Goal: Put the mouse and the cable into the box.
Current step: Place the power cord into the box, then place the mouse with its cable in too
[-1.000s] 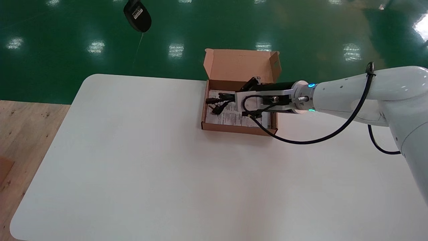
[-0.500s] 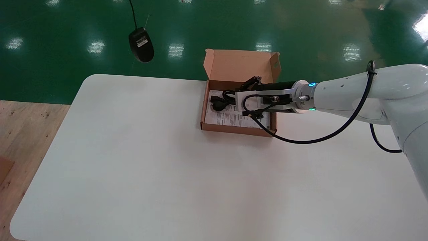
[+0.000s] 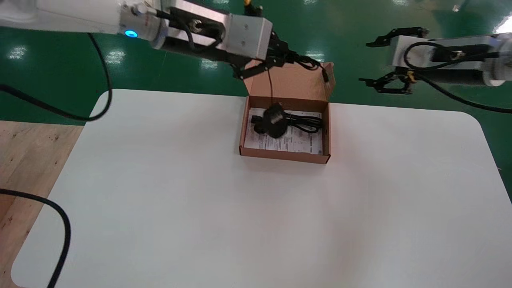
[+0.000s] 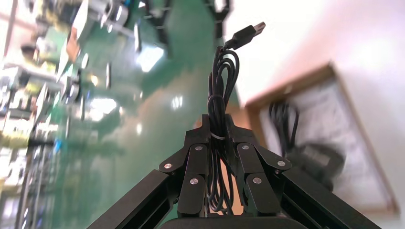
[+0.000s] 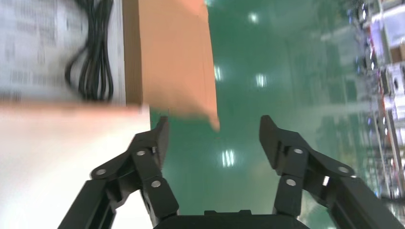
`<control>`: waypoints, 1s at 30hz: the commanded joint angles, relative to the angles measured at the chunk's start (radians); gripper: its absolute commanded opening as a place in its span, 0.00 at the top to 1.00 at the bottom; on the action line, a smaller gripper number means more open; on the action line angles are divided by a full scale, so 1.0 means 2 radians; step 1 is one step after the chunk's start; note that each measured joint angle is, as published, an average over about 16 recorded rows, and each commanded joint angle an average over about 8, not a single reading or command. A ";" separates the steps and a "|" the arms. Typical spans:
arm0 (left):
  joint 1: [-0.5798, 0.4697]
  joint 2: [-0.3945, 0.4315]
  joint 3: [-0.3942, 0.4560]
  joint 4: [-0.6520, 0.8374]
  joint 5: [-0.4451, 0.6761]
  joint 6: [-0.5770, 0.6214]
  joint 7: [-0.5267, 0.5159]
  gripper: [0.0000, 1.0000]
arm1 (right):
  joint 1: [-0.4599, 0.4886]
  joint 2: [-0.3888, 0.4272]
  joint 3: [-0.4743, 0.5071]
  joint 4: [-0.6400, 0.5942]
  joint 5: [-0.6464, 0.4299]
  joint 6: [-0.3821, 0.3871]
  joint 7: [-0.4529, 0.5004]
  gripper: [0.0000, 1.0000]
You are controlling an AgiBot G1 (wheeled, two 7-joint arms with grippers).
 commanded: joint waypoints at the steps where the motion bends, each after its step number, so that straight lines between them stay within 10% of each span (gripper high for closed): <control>1: 0.017 0.011 -0.003 -0.010 -0.009 0.001 0.005 1.00 | 0.013 0.021 -0.002 -0.006 -0.003 -0.012 0.001 0.00; 14: 0.134 0.014 0.070 -0.100 -0.047 -0.189 -0.083 1.00 | 0.035 0.077 -0.018 -0.021 -0.027 -0.038 0.008 0.00; 25: 0.170 0.011 0.141 -0.113 -0.079 -0.216 -0.190 1.00 | 0.053 0.101 -0.029 -0.017 -0.042 -0.063 0.005 0.00; 27: 0.172 0.011 0.150 -0.115 -0.082 -0.220 -0.204 0.93 | 0.057 0.106 -0.031 -0.015 -0.046 -0.070 0.005 0.00; 30: 0.176 0.011 0.162 -0.118 -0.086 -0.228 -0.221 0.56 | 0.061 0.113 -0.035 -0.014 -0.051 -0.079 0.005 0.00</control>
